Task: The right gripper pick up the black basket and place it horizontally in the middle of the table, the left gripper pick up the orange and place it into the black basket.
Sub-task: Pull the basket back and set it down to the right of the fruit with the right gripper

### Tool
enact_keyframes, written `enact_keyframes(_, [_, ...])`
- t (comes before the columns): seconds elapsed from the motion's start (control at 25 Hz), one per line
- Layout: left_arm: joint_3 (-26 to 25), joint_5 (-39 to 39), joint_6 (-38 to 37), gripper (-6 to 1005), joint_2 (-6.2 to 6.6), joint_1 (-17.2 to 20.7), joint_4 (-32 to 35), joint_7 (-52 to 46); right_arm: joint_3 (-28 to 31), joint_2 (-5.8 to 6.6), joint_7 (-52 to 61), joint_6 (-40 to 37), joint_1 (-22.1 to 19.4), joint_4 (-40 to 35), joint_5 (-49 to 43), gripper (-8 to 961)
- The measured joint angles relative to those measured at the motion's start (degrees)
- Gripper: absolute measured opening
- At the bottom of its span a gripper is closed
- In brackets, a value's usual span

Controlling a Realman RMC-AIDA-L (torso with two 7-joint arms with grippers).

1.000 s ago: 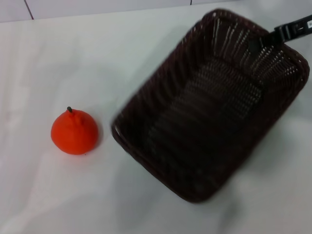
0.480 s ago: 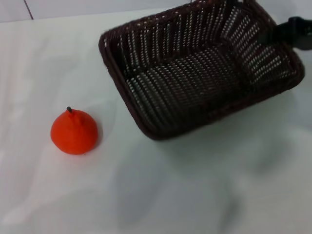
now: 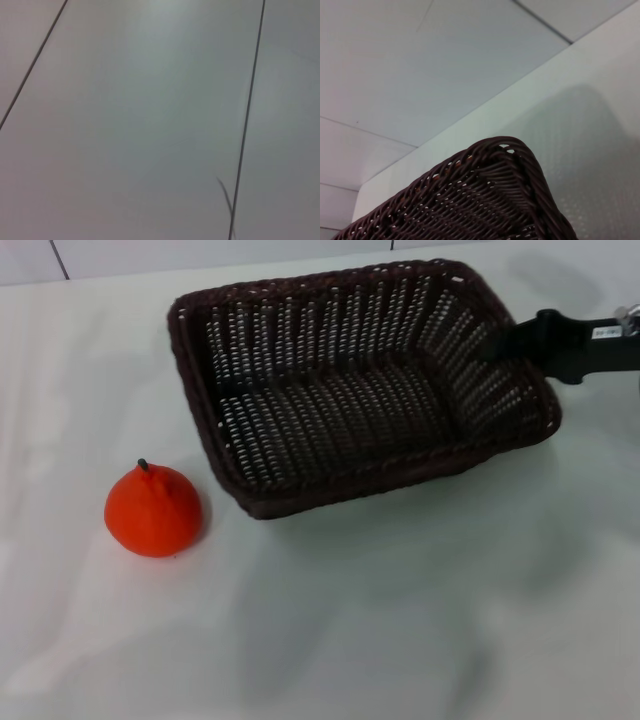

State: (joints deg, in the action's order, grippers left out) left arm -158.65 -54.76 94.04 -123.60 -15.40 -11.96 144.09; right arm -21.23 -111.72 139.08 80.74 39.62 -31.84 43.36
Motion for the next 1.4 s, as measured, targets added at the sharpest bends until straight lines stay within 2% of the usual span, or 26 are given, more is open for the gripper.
enact_keyframes(0.16, [0.0,0.0,0.0,710,-0.02,0.41,0.0,0.02,-0.13,-1.02,0.55,-0.57,-0.04,0.03,0.03,186])
enact_keyframes(0.64, [0.01,0.0,0.0,710,0.0,0.83,0.0,-0.05,-0.13,-3.03,1.81,-3.62,-0.44,0.12,-0.38,187])
enact_keyframes(1.2, [0.0,0.0,-0.02,710,-0.01,0.88,0.01,0.05,-0.13,-2.64,3.01,-3.82,-1.07,1.52,0.0,172])
enact_keyframes(1.4, [0.0,0.0,-0.11,711,0.01,0.9,0.01,0.05,-0.16,-2.61,1.91,-3.8,-1.11,1.32,0.0,364])
